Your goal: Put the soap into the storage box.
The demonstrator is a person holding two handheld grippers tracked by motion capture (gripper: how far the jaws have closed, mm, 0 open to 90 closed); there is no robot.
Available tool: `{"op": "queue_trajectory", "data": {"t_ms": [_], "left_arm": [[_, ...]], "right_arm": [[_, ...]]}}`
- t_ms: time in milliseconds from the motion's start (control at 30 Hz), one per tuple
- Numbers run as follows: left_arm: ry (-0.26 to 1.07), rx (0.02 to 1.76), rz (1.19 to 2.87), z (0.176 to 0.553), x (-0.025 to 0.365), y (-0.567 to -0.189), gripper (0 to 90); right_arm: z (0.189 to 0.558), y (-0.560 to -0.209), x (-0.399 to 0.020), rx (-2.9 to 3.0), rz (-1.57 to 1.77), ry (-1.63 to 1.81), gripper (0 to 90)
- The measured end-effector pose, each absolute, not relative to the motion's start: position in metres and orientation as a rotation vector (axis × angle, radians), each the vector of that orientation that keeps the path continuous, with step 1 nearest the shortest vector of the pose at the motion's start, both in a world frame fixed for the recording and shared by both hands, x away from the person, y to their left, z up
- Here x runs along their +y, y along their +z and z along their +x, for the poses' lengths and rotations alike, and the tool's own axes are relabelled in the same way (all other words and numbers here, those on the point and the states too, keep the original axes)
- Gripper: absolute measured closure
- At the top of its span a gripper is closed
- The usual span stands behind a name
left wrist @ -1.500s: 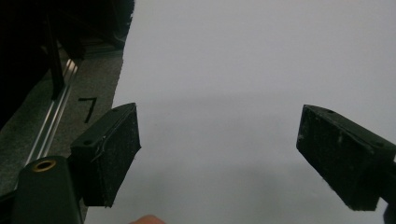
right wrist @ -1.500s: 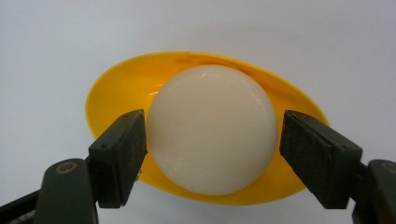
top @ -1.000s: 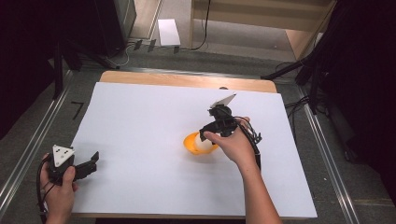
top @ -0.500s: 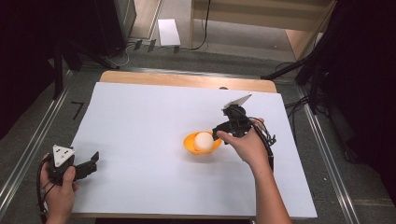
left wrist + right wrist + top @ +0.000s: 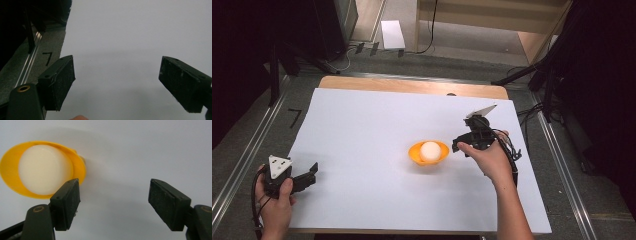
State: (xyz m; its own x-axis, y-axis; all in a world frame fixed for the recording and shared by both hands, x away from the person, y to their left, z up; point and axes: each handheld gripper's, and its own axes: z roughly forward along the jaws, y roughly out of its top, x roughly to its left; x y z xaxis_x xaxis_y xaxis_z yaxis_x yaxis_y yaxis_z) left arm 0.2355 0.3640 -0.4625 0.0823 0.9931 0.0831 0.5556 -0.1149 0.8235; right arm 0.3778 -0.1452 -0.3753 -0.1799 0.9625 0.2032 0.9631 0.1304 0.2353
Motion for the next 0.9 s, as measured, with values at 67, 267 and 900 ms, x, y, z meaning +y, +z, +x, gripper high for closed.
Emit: {"op": "queue_trajectory", "data": {"t_ms": [67, 267, 900], "left_arm": [[0.903, 1.536, 1.744, 0.235, 0.364, -0.463, 14.2], [0.904, 1.535, 1.745, 0.235, 0.364, -0.463, 14.2], [0.906, 1.534, 1.745, 0.235, 0.364, -0.463, 14.3]], "right_arm": [[0.377, -0.376, -0.15, -2.363, -2.017, -0.488, 26.1], [0.375, -0.378, -0.162, -2.347, -2.046, -0.48, 26.2], [0.365, -0.393, -0.207, -2.284, -2.138, -0.462, 25.9]]}}
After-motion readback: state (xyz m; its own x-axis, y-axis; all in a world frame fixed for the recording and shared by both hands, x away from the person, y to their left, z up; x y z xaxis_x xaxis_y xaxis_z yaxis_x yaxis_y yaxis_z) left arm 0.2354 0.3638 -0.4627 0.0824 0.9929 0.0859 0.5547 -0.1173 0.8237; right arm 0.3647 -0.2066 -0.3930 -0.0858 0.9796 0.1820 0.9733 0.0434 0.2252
